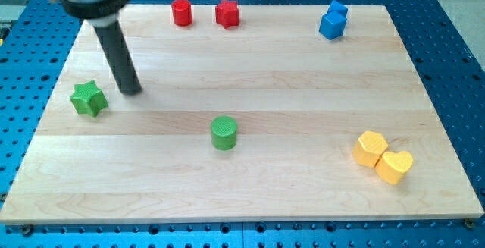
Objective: Nudge the green star slightly up
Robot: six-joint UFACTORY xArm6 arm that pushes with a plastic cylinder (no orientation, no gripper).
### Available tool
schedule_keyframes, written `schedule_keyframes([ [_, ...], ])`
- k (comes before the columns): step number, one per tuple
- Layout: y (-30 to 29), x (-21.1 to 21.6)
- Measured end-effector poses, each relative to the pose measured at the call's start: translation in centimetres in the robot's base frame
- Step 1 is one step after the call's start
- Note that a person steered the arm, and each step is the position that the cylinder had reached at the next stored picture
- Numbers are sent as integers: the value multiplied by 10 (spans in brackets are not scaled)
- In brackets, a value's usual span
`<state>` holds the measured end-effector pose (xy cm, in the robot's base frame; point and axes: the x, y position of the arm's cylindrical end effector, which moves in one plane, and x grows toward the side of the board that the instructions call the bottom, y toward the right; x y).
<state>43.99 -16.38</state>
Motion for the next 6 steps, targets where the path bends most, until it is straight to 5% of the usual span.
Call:
schedule_keyframes([
  [1, -19, 82],
  [2, -38, 44],
  [4, -71, 50],
  [5, -82, 8],
  [6, -39, 4],
])
